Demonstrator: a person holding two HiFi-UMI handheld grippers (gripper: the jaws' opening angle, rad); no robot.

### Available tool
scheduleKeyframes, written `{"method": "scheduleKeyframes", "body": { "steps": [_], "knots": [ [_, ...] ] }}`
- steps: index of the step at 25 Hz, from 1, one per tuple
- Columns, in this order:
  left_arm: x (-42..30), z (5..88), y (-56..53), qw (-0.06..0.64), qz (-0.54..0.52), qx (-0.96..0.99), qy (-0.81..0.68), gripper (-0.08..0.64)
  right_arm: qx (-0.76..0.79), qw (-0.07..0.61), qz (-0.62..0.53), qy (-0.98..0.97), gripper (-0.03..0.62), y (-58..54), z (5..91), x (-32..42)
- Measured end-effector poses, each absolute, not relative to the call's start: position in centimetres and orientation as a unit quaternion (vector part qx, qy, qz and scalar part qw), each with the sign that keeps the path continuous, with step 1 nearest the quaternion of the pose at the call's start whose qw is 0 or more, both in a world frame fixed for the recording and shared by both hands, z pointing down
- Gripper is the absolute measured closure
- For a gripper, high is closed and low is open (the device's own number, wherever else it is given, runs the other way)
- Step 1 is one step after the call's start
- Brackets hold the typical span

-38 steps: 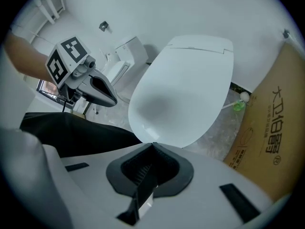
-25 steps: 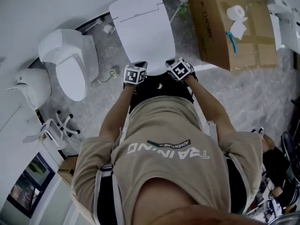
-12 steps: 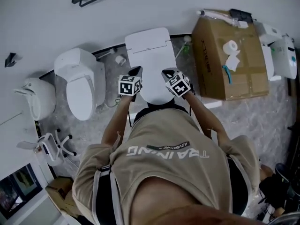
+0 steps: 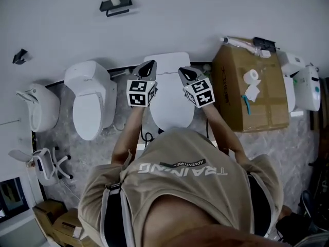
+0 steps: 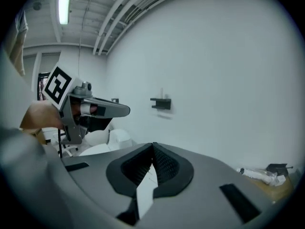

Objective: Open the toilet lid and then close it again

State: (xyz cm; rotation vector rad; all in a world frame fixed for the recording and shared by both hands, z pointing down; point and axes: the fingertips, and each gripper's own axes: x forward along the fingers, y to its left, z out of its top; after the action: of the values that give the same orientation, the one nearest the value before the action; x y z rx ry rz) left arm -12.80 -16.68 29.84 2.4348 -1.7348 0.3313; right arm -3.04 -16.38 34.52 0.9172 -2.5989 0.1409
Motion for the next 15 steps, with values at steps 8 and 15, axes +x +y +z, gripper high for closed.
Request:
{"method": "scheduleKeyframes", "body": {
  "steps": [8,15],
  "knots": [
    [-14.1,21.3,-17.1,-0.005,0.056,0.797,-0.601,0.557,0.348,0.074,0.024,-0.934,0.578,-18.4,22.8,-4.1],
    [-12.8,14.1,-16.9,-0.061,0.008,0.808,-0.585,0.557,0.363,-0.002,-0.027,-0.932,0.578,-18.8,14.6,-3.9]
  ]
}}
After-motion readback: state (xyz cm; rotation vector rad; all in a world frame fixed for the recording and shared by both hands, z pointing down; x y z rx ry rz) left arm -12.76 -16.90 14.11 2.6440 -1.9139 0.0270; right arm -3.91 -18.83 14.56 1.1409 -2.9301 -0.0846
